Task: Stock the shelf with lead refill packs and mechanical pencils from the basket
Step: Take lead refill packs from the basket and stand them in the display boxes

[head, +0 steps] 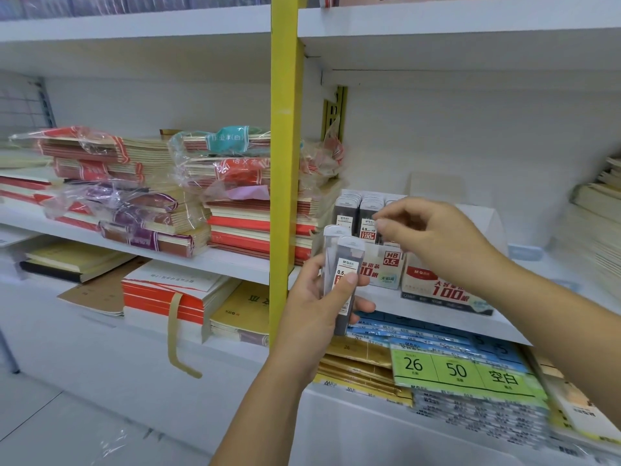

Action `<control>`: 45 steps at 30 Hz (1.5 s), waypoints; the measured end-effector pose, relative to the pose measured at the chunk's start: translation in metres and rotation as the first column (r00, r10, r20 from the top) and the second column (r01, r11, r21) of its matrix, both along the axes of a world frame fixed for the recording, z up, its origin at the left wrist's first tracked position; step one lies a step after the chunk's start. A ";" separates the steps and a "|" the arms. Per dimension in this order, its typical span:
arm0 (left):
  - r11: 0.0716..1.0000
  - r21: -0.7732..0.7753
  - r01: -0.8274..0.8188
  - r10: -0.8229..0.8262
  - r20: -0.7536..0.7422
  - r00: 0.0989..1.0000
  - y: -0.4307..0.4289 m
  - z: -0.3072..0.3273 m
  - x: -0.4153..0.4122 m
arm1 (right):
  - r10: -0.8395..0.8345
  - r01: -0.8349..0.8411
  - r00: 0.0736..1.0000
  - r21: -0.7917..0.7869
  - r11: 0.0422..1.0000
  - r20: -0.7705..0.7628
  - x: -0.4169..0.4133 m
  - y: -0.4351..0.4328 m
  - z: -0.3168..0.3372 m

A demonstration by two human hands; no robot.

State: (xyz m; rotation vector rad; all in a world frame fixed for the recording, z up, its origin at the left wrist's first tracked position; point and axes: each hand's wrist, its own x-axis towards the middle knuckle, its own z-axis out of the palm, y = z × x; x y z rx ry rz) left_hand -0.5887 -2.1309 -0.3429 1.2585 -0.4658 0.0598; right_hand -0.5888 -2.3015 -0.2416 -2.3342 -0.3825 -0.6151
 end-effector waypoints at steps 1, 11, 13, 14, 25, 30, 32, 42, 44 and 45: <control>1.000 0.002 0.004 -0.004 0.012 1.000 -0.001 0.001 -0.001 | 0.046 -0.042 0.995 0.054 0.998 -0.091 -0.004 0.005 -0.002; 1.000 0.015 0.014 -0.013 -0.036 0.999 -0.002 -0.007 0.002 | 0.009 -0.016 1.000 0.399 0.917 0.021 -0.003 -0.009 0.011; 1.000 0.020 -0.005 0.006 -0.050 0.999 0.000 -0.008 0.005 | -0.039 -0.034 0.985 0.405 0.914 0.169 -0.003 -0.024 0.027; 1.000 0.026 -0.012 0.013 -0.050 0.999 0.000 -0.008 0.006 | -0.046 -0.045 0.974 0.385 0.922 0.223 -0.003 -0.031 0.033; 0.999 0.036 -0.034 0.036 -0.052 0.998 -0.003 -0.008 0.010 | -0.117 0.164 0.965 -0.188 0.968 0.235 0.027 -0.035 0.031; 0.998 0.034 -0.044 0.046 -0.054 0.997 0.000 -0.007 0.012 | -0.150 0.176 0.977 -0.175 0.969 0.150 0.039 -0.032 0.027; 0.999 0.031 -0.043 0.044 -0.053 0.998 0.000 -0.006 0.011 | -0.172 0.208 0.970 -0.217 0.954 0.173 0.042 -0.032 0.024; 0.998 0.053 -0.019 0.020 -0.024 1.000 0.002 -0.003 0.006 | -0.211 0.368 0.892 -0.369 0.854 0.401 0.027 -0.021 0.004; 0.999 0.049 -0.020 0.020 -0.002 1.000 0.002 -0.002 0.004 | -0.075 0.192 0.938 -0.328 0.925 0.338 0.010 -0.005 -0.003; 0.998 0.050 -0.026 0.025 0.015 1.000 0.002 -0.002 0.004 | -0.011 0.075 0.971 -0.259 0.963 0.238 0.003 0.004 -0.007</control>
